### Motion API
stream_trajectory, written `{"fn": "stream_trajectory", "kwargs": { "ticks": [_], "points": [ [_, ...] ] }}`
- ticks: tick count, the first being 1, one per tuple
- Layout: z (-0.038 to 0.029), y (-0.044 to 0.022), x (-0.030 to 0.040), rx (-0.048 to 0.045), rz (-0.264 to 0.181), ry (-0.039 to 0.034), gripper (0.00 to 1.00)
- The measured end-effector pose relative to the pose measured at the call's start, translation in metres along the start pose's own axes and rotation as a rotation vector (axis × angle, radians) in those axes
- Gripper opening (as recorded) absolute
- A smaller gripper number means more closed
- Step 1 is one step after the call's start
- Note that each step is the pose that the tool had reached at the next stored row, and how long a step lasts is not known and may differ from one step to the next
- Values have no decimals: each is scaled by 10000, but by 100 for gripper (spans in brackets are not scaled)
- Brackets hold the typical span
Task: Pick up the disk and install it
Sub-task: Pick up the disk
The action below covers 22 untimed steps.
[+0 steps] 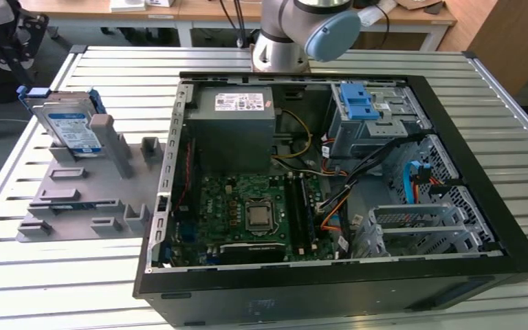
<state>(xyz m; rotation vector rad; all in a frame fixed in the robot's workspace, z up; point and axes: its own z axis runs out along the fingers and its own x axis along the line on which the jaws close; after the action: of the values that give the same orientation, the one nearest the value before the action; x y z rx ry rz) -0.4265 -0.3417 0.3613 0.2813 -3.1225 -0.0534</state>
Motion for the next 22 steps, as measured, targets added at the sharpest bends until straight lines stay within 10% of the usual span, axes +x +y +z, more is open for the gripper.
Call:
{"fn": "stream_trajectory", "kwargs": {
  "ticks": [22],
  "points": [
    [4,0,0,9,-2958,102,11]
  ]
}}
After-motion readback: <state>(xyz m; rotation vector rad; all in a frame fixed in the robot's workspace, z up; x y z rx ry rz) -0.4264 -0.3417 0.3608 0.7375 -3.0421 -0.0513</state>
